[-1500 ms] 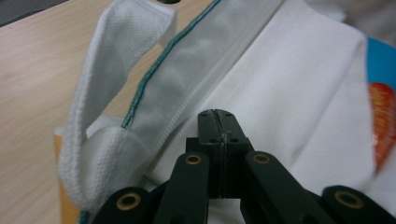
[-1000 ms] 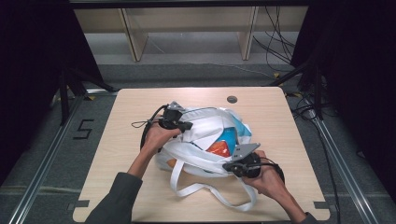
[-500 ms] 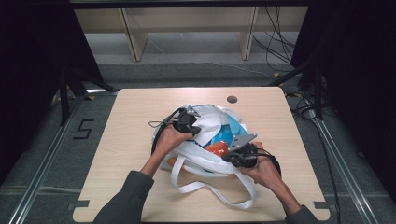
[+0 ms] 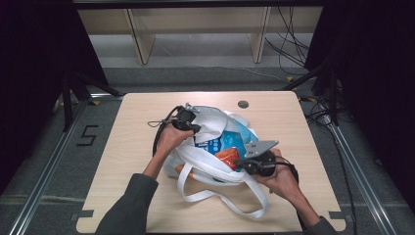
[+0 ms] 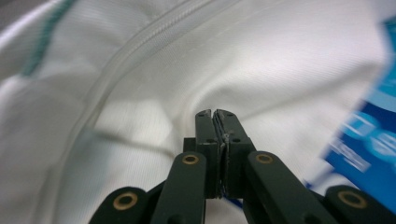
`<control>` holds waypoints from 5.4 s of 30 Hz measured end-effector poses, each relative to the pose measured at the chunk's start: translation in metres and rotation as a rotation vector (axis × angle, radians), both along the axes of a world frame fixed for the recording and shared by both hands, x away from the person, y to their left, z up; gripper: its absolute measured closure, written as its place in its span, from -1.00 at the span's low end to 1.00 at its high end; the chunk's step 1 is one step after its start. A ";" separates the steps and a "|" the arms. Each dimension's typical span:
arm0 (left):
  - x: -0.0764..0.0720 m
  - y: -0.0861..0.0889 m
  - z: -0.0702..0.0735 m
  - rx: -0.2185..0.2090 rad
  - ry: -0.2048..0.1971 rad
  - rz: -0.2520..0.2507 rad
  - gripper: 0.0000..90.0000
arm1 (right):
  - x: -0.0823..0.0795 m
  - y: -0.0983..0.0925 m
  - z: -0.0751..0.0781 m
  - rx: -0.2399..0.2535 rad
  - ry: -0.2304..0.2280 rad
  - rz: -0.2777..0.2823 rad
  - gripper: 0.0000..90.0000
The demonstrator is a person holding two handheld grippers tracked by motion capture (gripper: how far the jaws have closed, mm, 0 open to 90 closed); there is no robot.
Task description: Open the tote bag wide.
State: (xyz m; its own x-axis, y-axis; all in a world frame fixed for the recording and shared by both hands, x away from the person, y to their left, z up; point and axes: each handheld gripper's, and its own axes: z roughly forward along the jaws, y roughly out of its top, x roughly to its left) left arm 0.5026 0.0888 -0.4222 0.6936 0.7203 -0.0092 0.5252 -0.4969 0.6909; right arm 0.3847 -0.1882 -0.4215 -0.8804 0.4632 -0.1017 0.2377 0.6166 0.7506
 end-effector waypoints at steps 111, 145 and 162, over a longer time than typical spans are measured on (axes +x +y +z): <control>-0.069 0.071 -0.026 -0.052 -0.025 -0.019 0.81 | 0.026 -0.033 -0.025 -0.084 0.062 -0.087 1.00; -0.119 0.066 -0.026 -0.046 0.060 -0.194 0.98 | 0.022 -0.026 -0.006 -0.022 -0.035 -0.160 1.00; -0.153 0.083 -0.013 -0.212 -0.066 -0.102 0.68 | 0.002 -0.044 0.012 0.094 -0.092 -0.165 0.97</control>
